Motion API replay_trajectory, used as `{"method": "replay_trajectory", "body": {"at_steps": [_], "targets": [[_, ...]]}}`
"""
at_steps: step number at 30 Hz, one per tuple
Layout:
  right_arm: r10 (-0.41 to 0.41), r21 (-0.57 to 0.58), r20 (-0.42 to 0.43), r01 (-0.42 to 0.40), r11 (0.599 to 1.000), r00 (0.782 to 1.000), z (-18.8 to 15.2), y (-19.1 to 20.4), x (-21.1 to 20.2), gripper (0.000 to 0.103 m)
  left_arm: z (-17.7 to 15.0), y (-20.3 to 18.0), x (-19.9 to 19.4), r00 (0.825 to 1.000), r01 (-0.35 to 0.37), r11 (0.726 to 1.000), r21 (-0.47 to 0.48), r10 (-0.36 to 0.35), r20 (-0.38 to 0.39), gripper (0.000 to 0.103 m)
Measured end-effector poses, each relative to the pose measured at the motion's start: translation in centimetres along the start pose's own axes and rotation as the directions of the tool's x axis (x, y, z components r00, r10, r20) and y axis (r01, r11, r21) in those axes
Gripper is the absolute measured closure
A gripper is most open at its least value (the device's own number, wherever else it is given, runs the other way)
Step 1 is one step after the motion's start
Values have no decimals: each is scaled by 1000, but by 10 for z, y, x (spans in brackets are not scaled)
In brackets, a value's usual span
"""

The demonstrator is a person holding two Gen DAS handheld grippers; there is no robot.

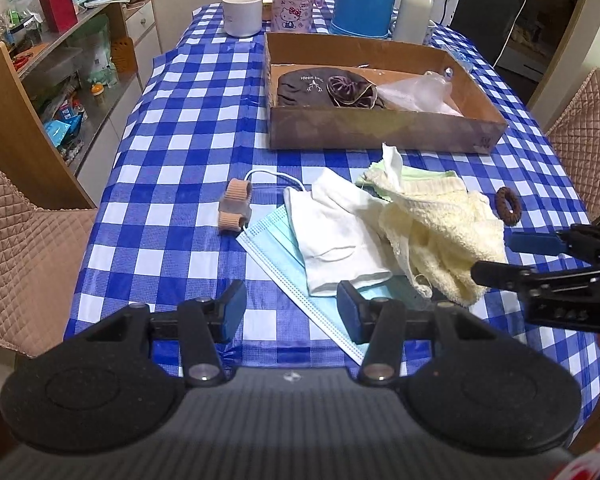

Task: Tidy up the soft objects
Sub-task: 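Grasp the cream towel with the right gripper and lift it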

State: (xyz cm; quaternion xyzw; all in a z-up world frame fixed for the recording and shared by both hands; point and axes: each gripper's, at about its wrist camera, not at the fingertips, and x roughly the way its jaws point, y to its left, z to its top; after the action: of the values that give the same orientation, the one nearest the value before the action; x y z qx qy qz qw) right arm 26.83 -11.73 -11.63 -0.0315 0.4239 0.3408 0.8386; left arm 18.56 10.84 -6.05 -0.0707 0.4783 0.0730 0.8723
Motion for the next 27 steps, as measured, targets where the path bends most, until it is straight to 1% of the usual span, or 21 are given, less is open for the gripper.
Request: {"method": "replay_trajectory", "body": {"at_steps": [1,2,3,4,5,7,10,13,18,21,23,24,27], "targets": [[-3,-5,0,3,1000,1000,-1,0,2,50,0,0,0,1000,0,1000,1,0,-1,56],[9,-7,-1,-9,1000,1000,-1,-1,3,71,-1,1,1,1000,1,1000,1,-1,-1,56],[15,-3,1,-15,1000,1000,-1,-2,2,80,-1,1,1,1000,1,1000,0,-1,-2,56],[15,0,6,-15,1000,1000,0,-3,1,95,-1,1,1,1000,1,1000,-1,-1,-2,56],[16,-4,21,-16,1000,1000,1,-4,-2,98,-1,2,1,1000,1,1000,-3,-1,-2,56],[12,-17,85,-11,1000,996,4,-5,-14,99,-1,2,1,1000,2,1000,-5,-2,-1,56],[-1,-9,175,3,1000,985,13,-9,-35,99,-1,1,0,1000,3,1000,-2,-3,6,56],[-12,20,268,7,1000,963,24,-17,-61,99,0,-1,-3,1000,5,1000,8,-5,19,56],[-42,63,404,17,998,914,39,-31,-112,99,2,-6,-7,999,11,1000,19,-11,36,56],[-60,80,453,27,996,889,44,-38,-139,99,2,-9,-8,999,16,1000,26,-17,41,56],[-72,92,472,33,995,879,45,-42,-154,99,3,-12,-8,999,20,999,33,-21,43,56],[-79,102,479,34,994,874,44,-45,-162,99,3,-14,-8,999,23,999,37,-25,44,56],[-96,122,481,42,992,871,41,-51,-180,99,3,-21,-9,998,32,998,49,-34,47,56]]}}
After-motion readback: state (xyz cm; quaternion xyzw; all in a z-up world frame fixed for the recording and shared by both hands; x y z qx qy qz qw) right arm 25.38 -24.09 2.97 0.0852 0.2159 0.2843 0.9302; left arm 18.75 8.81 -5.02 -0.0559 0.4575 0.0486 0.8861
